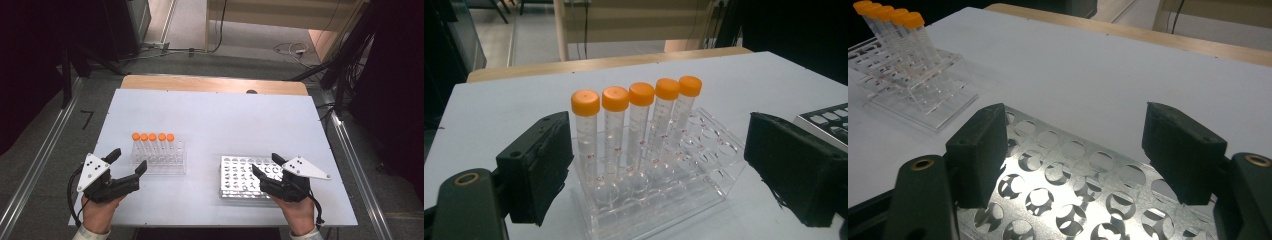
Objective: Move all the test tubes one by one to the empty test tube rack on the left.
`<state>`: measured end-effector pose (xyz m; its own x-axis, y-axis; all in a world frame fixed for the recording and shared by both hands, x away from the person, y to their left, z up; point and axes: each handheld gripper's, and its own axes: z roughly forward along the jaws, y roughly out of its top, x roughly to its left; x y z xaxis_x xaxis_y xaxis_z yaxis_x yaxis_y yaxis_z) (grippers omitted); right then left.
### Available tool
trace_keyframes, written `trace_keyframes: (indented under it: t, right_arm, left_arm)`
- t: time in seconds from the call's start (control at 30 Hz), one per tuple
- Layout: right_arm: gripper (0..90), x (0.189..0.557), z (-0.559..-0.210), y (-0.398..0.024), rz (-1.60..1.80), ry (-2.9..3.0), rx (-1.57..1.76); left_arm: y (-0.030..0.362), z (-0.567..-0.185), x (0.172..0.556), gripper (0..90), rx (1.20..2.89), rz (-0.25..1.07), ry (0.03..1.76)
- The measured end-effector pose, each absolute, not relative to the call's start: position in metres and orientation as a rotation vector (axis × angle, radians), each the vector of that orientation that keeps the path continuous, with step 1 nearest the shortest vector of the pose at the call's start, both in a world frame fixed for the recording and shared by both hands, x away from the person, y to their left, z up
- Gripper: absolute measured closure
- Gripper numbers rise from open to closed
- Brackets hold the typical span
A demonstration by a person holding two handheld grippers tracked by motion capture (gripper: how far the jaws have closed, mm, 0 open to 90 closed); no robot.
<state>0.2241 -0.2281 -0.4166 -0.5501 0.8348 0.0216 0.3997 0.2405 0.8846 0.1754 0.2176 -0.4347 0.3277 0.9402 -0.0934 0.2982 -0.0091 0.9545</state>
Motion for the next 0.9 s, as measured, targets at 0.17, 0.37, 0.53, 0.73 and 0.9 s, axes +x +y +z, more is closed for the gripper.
trace_keyframes:
  t: [0.17,0.37,0.53,0.73,0.9]
  right_arm:
    - [25.0,0.223,-0.416,-0.235,1.256,2.042,1.135]
    - [25.0,0.222,-0.416,-0.243,1.256,2.023,1.151]
    - [25.0,0.221,-0.416,-0.251,1.254,2.007,1.159]
    - [24.9,0.221,-0.416,-0.258,1.252,1.990,1.177]
    - [24.8,0.221,-0.417,-0.262,1.253,1.977,1.190]
  left_arm:
    - [0.221,-0.437,0.172,11.2,1.524,0.775,1.186]
    - [0.226,-0.439,0.169,11.2,1.504,0.785,1.208]
    - [0.232,-0.441,0.168,11.2,1.484,0.789,1.228]
    - [0.239,-0.444,0.166,11.3,1.465,0.795,1.255]
    - [0.244,-0.446,0.166,11.3,1.453,0.795,1.276]
